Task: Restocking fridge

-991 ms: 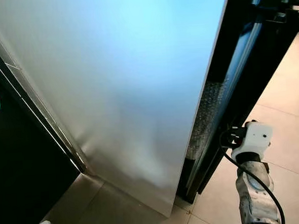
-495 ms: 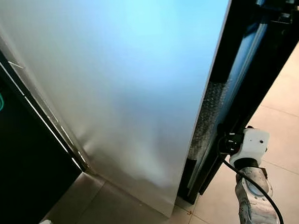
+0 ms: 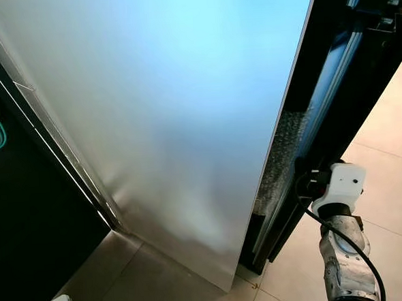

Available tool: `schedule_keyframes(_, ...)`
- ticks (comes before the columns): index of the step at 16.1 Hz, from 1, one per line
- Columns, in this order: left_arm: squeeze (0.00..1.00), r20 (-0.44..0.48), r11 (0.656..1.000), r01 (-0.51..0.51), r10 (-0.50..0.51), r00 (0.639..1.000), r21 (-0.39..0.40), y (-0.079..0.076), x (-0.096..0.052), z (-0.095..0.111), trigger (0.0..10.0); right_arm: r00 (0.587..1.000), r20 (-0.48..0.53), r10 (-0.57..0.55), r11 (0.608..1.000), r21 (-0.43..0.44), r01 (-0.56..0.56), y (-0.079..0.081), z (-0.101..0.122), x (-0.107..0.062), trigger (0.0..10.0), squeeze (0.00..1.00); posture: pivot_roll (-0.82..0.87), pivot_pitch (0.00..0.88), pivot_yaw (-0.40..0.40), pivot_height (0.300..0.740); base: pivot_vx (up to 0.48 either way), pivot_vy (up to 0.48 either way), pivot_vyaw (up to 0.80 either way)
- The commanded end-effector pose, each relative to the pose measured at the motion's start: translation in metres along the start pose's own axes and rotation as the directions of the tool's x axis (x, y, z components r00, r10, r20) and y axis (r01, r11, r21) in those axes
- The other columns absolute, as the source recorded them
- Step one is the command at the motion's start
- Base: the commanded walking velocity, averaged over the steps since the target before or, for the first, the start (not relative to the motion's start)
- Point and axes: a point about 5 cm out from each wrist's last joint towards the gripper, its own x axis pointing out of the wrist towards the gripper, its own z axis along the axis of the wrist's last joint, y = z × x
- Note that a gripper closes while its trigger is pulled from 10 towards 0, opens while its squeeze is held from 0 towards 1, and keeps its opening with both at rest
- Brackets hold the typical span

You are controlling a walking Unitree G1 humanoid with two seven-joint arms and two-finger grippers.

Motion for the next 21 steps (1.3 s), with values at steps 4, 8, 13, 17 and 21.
schedule_keyframes(4, 0.0, -0.083, 1.0, -0.006, 0.008, 0.997, 0.022, 0.004, -0.005, -0.021, 10.0, 0.995, 0.026, -0.101, 0.994, -0.03, 0.102, -0.018, 0.003, 0.0, 10.0, 0.0, -0.03, 0.08, -0.004, 0.74, 0.0, 0.0, 0.0)
schedule_keyframes(8, 0.0, -0.084, 1.0, -0.006, 0.008, 0.996, 0.022, 0.004, -0.005, -0.021, 10.0, 0.99, 0.027, -0.14, 0.988, -0.06, 0.142, -0.026, 0.001, -0.007, 10.0, 0.0, -0.03, 0.081, -0.003, 0.74, 0.0, 0.0, 0.0)
schedule_keyframes(13, 0.0, -0.084, 0.999, 0.003, 0.0, 0.996, 0.035, 0.001, -0.005, -0.021, 10.0, 0.971, -0.001, -0.239, 0.962, -0.133, 0.237, -0.044, -0.011, -0.02, 10.0, 0.0, -0.03, 0.08, -0.003, 0.74, 0.0, 0.0, 0.0)
schedule_keyframes(17, 0.0, -0.083, 0.999, 0.005, -0.002, 0.997, 0.036, 0.0, -0.005, -0.021, 10.0, 0.923, -0.014, -0.384, 0.907, -0.195, 0.374, -0.067, -0.021, -0.036, 10.0, 0.0, -0.03, 0.082, -0.001, 0.74, 0.0, 0.0, 0.0)
schedule_keyframes(21, 0.0, -0.085, 0.999, 0.01, -0.006, 0.996, 0.05, 0.001, -0.005, -0.022, 10.0, 0.841, -0.024, -0.54, 0.821, -0.236, 0.52, -0.101, -0.027, -0.06, 10.0, 0.0, -0.04, 0.081, 0.0, 0.74, 0.0, 0.0, 0.0)
